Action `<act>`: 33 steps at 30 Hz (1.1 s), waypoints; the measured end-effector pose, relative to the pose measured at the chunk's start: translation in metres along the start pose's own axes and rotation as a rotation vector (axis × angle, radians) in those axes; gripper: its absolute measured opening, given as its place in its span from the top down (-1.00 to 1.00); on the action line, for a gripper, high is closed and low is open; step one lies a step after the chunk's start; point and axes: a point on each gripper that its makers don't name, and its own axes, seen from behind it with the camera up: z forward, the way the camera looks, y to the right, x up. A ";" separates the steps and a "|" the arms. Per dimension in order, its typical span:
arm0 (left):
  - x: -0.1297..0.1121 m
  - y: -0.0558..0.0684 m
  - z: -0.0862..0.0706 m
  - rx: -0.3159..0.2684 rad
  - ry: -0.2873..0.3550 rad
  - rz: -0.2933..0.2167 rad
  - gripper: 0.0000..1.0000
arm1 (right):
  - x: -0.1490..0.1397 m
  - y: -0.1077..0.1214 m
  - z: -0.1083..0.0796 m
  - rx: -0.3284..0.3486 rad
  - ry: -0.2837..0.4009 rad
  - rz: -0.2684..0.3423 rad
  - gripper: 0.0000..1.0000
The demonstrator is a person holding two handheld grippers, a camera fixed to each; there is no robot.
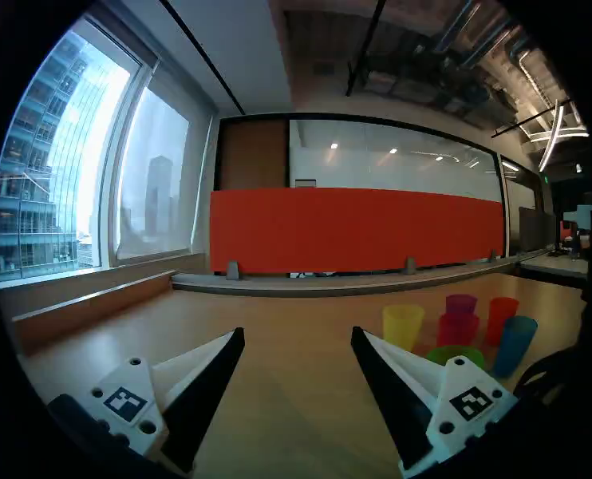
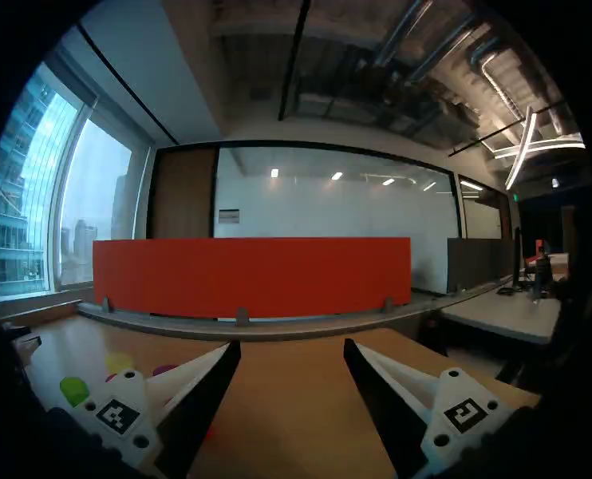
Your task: Pour water
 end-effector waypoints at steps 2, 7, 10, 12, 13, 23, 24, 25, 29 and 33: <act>-0.001 0.000 0.000 0.000 -0.002 0.000 -0.99 | 0.000 0.001 0.000 -0.001 0.000 -0.001 -1.00; -0.001 0.000 0.001 -0.003 -0.003 0.000 -1.00 | 0.000 0.001 -0.001 -0.002 0.001 0.000 -1.00; -0.001 0.000 0.000 -0.005 -0.003 0.001 -1.00 | 0.000 0.001 -0.001 -0.001 0.001 0.002 -1.00; -0.001 0.001 0.000 -0.006 -0.003 0.001 -1.00 | 0.000 0.001 -0.001 -0.001 0.002 0.002 -1.00; -0.001 0.001 0.000 -0.008 -0.003 0.001 -1.00 | 0.000 0.001 -0.001 -0.001 0.002 0.002 -1.00; -0.001 0.001 -0.001 -0.010 -0.006 0.002 -0.99 | 0.000 0.002 -0.001 -0.001 0.002 0.003 -1.00; -0.001 0.001 -0.001 -0.010 -0.006 0.002 -1.00 | 0.000 0.002 -0.001 -0.001 0.002 0.002 -1.00; -0.001 0.001 -0.001 -0.010 -0.006 0.002 -1.00 | 0.000 0.002 -0.001 0.000 0.002 0.001 -1.00; -0.002 0.000 -0.001 -0.010 -0.006 0.002 -1.00 | 0.001 0.001 -0.002 0.006 0.005 -0.006 -1.00; -0.002 0.001 -0.001 -0.011 -0.006 0.003 -1.00 | 0.001 -0.002 -0.004 0.021 0.009 -0.024 -1.00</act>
